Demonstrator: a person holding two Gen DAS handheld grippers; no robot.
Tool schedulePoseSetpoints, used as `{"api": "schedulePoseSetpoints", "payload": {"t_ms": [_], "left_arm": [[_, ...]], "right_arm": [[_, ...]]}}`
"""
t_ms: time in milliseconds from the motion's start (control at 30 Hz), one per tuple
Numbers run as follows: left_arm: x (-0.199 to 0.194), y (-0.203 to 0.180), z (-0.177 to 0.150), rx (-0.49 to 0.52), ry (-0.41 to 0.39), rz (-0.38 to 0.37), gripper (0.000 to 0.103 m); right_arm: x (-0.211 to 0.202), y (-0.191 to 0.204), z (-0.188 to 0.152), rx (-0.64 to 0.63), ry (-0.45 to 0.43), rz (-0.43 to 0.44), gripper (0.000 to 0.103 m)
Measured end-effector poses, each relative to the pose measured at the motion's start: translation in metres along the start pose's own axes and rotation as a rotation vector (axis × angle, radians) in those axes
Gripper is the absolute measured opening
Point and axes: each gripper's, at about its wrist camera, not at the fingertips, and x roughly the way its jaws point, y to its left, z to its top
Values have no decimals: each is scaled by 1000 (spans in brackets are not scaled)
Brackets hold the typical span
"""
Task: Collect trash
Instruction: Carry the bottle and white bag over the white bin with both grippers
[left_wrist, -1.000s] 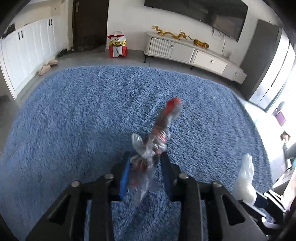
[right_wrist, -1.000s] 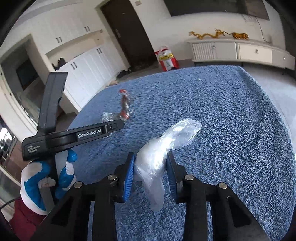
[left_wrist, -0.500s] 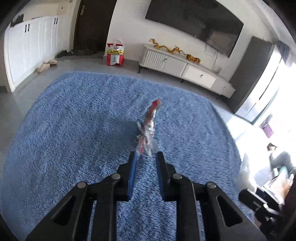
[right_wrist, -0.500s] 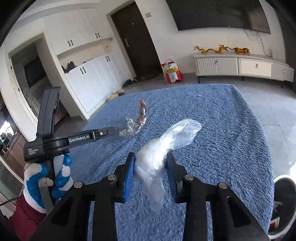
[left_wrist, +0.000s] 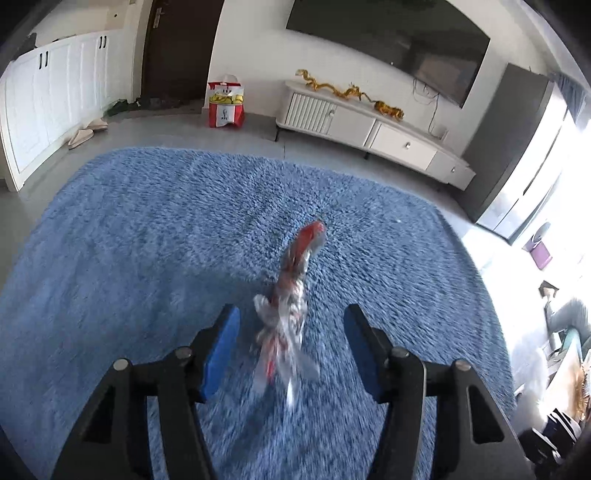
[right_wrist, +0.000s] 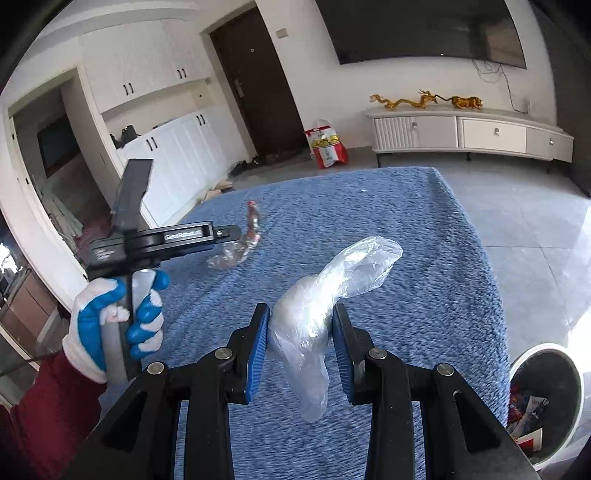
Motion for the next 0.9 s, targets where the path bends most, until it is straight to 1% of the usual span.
{"api": "schedulePoseSetpoints", "payload": {"t_ms": [67,133,167,200,267,333,433,633,767,900], "left_arm": [[15,-3,4,12,18,19,50],[26,-4,5,16,41,24,38],[29,-5,5,15,49,25,36],[32,-6,4,13,57,27,31],[33,-6,0,12,58,43,26],[30,-6,-4,2,59,38,21],[15,-1,-13,-33,52,23,19],[-24,3,-29,-45,24,15,19],[-58,2,-37,-40,-7,6,19],[-98,-6,-45,-30,-50,-6,19]], "right_arm": [[2,-6,1,7,4,-6,34],[4,-13,1,17,10,-12,34],[4,-14,1,20,11,-15,34],[4,-16,0,24,12,-18,34],[3,-18,0,27,11,-20,34],[0,-18,0,28,7,-23,34],[-9,-17,3,26,-3,-21,34],[-39,-8,0,15,-48,-23,34],[-65,-5,-6,10,-85,-33,34],[-94,-9,-10,9,-126,-49,34]]}}
